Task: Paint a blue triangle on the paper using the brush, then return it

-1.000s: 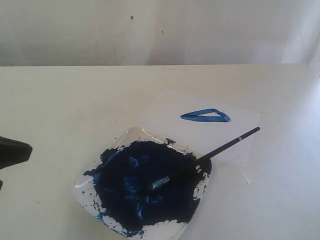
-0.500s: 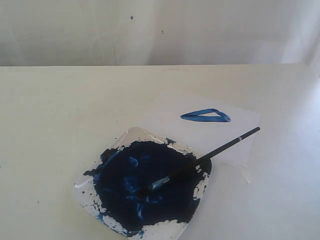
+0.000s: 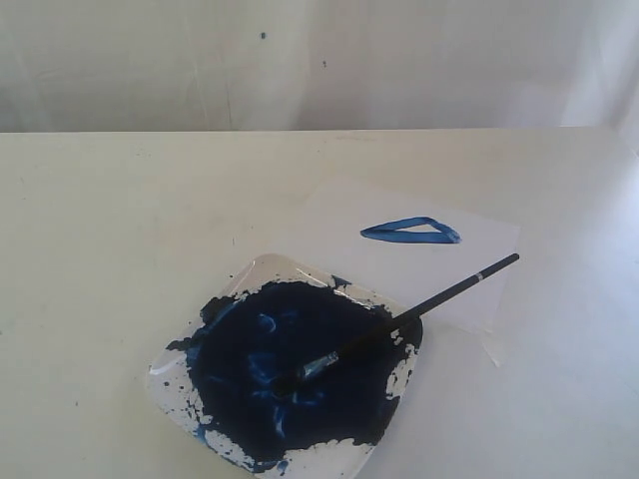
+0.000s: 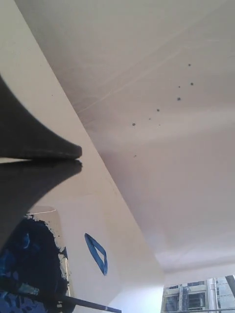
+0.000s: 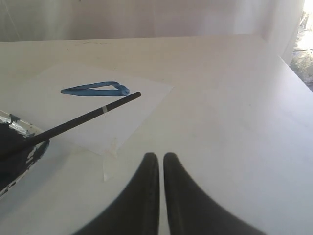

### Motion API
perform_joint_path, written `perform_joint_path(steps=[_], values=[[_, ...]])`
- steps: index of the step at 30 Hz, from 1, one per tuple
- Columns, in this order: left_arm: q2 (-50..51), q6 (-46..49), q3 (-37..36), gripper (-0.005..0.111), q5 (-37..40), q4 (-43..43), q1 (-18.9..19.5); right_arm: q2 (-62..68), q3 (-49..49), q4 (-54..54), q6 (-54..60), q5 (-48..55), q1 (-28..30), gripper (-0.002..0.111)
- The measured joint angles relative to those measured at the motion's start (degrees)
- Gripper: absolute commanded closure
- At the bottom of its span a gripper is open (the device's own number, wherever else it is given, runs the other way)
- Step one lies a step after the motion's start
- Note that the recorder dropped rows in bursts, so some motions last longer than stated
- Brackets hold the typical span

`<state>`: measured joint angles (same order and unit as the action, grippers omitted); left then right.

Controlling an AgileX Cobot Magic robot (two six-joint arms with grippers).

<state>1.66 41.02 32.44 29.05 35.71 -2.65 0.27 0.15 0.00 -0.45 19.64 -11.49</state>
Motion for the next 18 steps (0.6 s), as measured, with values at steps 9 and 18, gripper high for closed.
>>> perform_joint_path(steps=[9, 18], values=[[0.0, 0.0, -15.3, 0.107, -7.1, -19.1, 0.0, 0.0, 0.0, 0.0, 0.0, 0.0, 0.0, 0.104], [0.0, 0.0, -31.4, 0.107, -7.5, -24.9, 0.0, 0.0, 0.0, 0.0, 0.0, 0.0, 0.0, 0.104]])
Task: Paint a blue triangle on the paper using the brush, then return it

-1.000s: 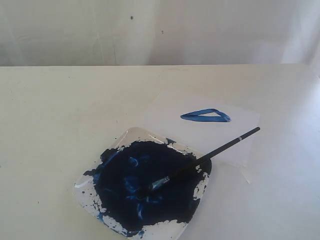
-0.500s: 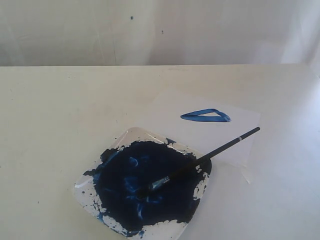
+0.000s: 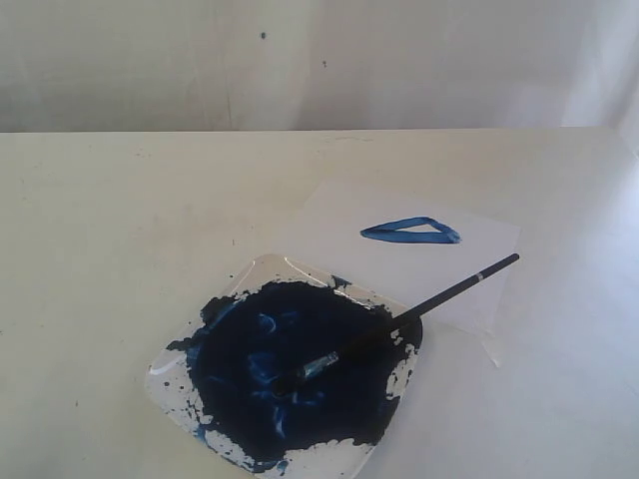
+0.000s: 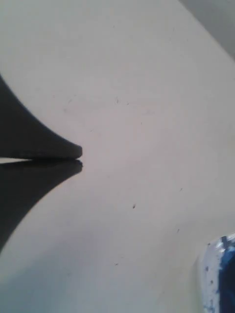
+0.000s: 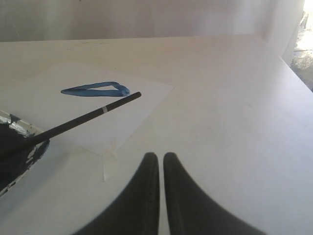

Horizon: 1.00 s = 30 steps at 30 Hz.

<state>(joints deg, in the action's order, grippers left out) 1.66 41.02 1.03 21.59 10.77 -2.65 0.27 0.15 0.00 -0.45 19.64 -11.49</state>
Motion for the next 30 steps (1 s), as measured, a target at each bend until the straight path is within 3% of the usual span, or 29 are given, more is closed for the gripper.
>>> perform_joint_path(steps=[5, 9, 23, 30], values=[[0.0, 0.0, -0.7, 0.107, -9.0, -1.1, 0.0, 0.0, 0.0, 0.0, 0.0, 0.0, 0.0, 0.104], [0.0, 0.0, -0.8, 0.107, -11.3, -4.2, 0.0, 0.0, 0.0, 0.0, 0.0, 0.0, 0.0, 0.104], [0.0, 0.0, -0.8, 0.107, -11.8, -7.7, 0.0, 0.0, 0.0, 0.0, 0.0, 0.0, 0.0, 0.104], [0.0, 0.0, -0.8, 0.107, -7.3, -7.7, 0.0, 0.0, 0.0, 0.0, 0.0, 0.0, 0.0, 0.104]])
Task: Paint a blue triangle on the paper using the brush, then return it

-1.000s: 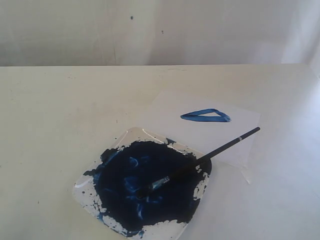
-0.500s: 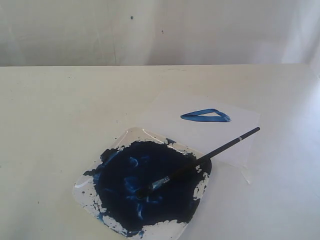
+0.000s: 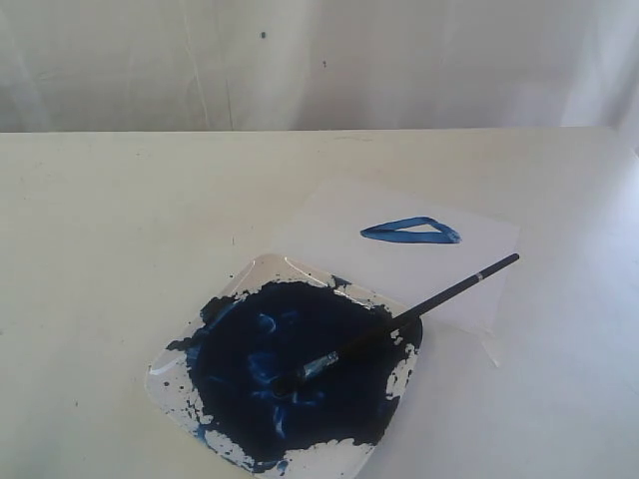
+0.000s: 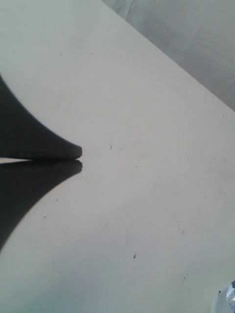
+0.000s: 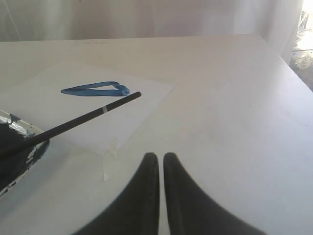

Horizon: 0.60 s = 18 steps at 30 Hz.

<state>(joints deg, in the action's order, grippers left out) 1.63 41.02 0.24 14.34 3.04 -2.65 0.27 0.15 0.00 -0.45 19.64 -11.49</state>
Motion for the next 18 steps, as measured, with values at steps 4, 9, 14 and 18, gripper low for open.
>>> perform_joint_path(steps=[4, 9, 14, 18], values=[[0.0, -9.6, 0.0, 0.107, 0.9, 0.0, 0.0, 0.0, 0.0, 0.0, 0.0, 0.0, 0.0, 0.104], [0.0, -38.3, 0.0, 0.107, 2.0, 0.1, 0.0, 0.0, 0.0, 0.0, 0.0, 0.0, 0.0, 0.104], [0.0, -45.3, 0.0, 0.107, 2.2, 0.1, 0.0, 0.0, 0.0, 0.0, 0.0, 0.0, 0.0, 0.104], [0.0, -46.0, 0.0, 0.107, 2.2, 0.1, 0.0, 0.0, 0.0, 0.0, 0.0, 0.0, 0.0, 0.104]])
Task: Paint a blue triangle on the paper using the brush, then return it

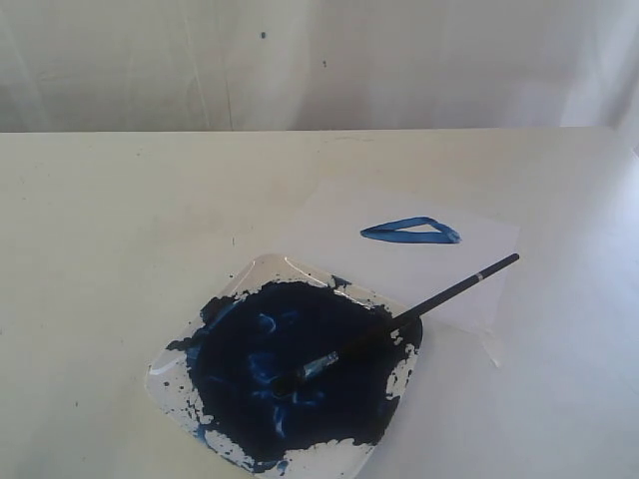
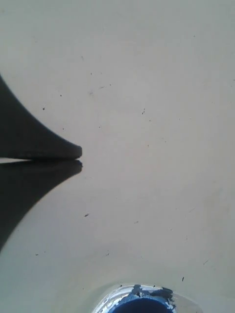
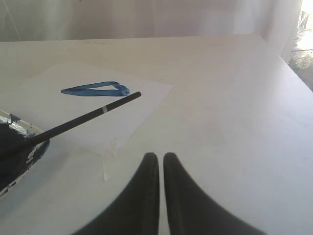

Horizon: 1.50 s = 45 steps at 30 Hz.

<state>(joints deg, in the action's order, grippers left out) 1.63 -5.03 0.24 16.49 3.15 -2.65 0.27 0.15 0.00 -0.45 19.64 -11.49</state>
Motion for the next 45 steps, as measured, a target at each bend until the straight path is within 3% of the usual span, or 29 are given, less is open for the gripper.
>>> perform_joint_path(steps=[40, 45], values=[[0.0, 2.7, 0.0, 0.107, 0.0, 0.0, 0.0, 0.0, 0.0, 0.0, 0.0, 0.0, 0.0, 0.104], [0.0, 2.7, 0.0, 0.107, 0.0, 0.0, 2.8, 0.0, 0.0, 0.0, 0.0, 0.0, 0.0, 0.104]])
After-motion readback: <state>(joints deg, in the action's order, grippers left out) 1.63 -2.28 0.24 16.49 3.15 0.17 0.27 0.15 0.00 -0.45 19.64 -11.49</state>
